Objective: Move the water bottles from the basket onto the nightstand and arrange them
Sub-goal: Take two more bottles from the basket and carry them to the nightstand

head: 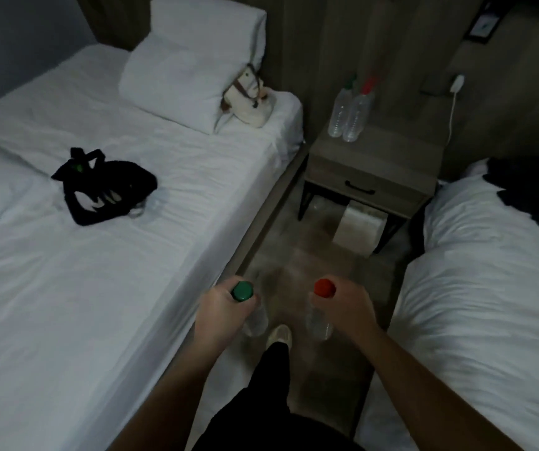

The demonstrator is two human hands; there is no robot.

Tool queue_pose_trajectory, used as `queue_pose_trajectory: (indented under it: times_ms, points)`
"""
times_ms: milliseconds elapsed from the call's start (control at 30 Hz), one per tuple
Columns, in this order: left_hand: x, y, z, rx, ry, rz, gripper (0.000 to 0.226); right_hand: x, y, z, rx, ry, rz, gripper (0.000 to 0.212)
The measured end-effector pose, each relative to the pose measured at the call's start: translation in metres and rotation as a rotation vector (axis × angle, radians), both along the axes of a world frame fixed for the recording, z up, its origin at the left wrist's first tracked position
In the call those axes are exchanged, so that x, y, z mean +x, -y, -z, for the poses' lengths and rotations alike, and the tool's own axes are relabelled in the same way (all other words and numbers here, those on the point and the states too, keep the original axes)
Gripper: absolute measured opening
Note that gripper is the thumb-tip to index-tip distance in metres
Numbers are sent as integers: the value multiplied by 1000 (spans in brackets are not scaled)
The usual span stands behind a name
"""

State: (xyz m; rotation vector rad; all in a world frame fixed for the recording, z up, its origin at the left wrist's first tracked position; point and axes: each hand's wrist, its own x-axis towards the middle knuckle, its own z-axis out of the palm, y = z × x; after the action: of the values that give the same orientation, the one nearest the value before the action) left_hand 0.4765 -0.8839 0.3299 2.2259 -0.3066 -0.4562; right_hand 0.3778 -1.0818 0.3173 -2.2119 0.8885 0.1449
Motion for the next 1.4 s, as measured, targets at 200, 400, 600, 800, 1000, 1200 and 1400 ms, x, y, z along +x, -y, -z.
queue_pose_trajectory:
  times_ms: [200,400,600,800,1000,1200,1400]
  points:
    - [95,70,-3,3,-62,146,19,70,58,-7,10,9,110,23]
    - [169,125,-7,45,20,236,17,122,99,-26,9,76,216,14]
    - [215,171,-10,-23,-4,245,18,157,145,-28,22,144,316,7]
    - [246,224,0,-73,23,180,16,198,205,-12,53,183,348,12]
    - [286,303,8,37,95,183,22,253,288,-3,105,200,328,16]
    - [327,380,8,111,97,118,29,301,367,-4,86,174,240,19]
    - [362,446,5,81,29,97,27,342,420,-1,64,153,167,19]
